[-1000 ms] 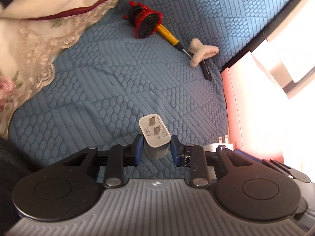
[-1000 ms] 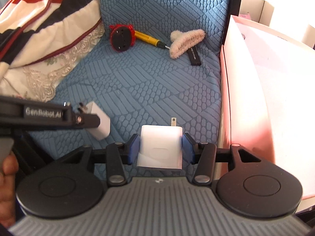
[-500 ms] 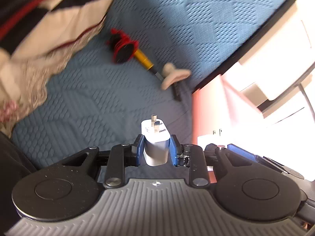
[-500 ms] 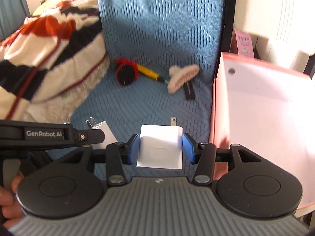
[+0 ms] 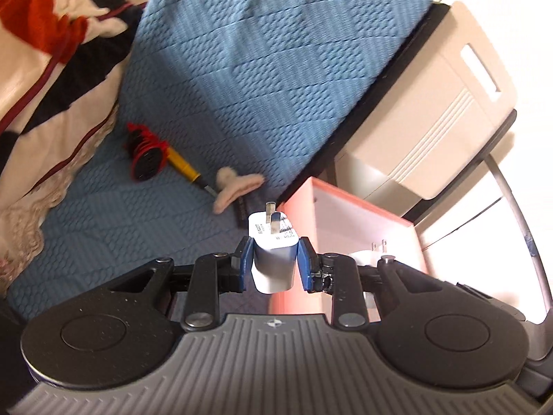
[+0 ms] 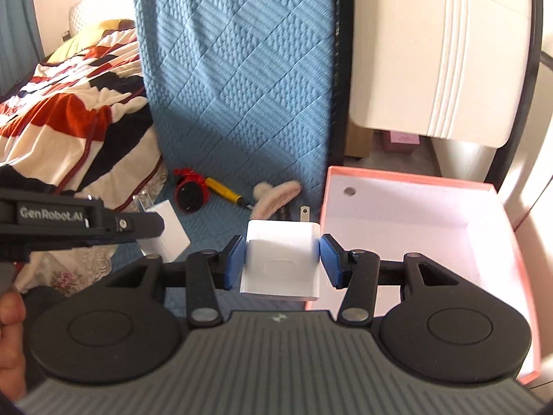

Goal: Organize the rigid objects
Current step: 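Carry both adapters over the pink-rimmed box with both grippers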

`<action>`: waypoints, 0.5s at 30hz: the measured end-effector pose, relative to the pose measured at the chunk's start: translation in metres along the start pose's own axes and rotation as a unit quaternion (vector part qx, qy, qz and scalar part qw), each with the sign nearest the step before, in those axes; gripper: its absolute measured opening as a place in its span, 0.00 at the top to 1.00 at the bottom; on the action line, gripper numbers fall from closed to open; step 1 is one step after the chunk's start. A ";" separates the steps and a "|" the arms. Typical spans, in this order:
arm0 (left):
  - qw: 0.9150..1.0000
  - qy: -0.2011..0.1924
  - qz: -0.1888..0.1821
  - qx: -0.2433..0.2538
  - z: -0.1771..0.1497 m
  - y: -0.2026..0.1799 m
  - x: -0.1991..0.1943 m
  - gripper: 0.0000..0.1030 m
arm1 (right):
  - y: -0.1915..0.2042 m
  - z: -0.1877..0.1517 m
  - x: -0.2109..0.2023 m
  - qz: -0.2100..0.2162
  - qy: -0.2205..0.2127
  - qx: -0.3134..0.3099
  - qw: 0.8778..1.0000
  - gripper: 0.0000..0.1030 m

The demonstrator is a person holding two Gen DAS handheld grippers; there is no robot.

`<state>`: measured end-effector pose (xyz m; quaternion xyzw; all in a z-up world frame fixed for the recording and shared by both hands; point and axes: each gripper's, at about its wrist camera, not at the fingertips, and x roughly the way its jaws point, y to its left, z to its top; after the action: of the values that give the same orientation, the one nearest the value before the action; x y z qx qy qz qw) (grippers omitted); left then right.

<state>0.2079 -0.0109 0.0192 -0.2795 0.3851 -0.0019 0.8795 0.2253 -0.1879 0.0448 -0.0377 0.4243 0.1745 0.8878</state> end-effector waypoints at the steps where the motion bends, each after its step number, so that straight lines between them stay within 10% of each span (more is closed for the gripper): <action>1: 1.000 -0.003 -0.004 0.004 0.003 -0.009 0.001 0.69 | -0.006 0.003 -0.001 -0.005 0.000 -0.003 1.000 0.50; 15: 0.998 0.016 -0.023 0.058 -0.024 -0.099 0.056 0.69 | -0.094 -0.001 -0.002 -0.037 -0.005 0.027 0.999 0.50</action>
<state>0.2520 -0.1181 0.0173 -0.2365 0.3915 -0.0494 0.8879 0.2556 -0.2770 0.0376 -0.0284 0.4227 0.1299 0.8965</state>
